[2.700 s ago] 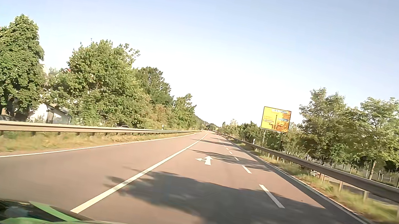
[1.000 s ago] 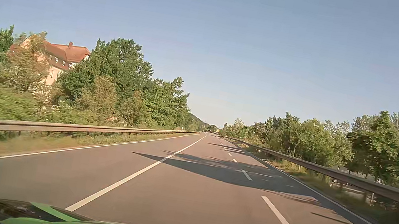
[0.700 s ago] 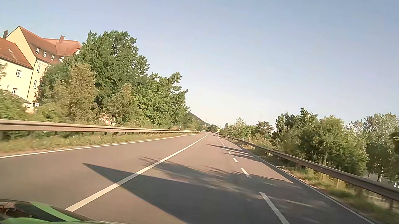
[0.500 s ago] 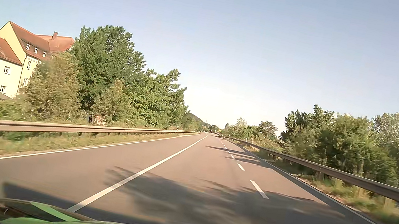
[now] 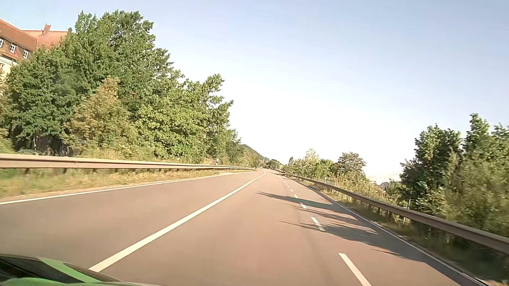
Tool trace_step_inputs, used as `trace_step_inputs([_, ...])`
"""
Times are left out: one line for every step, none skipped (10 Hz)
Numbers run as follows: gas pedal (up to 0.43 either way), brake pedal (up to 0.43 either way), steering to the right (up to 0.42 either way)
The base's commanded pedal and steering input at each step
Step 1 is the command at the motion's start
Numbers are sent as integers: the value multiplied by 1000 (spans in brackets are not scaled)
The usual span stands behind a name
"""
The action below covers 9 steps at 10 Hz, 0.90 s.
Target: Follow the waypoints while adhering to traffic rules and regulations
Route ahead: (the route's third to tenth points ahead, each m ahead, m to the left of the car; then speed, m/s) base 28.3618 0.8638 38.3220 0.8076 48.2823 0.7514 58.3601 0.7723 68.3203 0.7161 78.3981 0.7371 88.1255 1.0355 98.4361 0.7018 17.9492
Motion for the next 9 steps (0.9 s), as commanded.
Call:
trace_step_inputs([98, 0, 0])
trace_step_inputs([98, 0, 0])
trace_step_inputs([98, 0, 0])
trace_step_inputs([98, 0, 0])
trace_step_inputs([98, 0, 0])
trace_step_inputs([98, 0, 0])
trace_step_inputs([98, 0, 0])
trace_step_inputs([98, 0, 0])
trace_step_inputs([98, 0, 0])
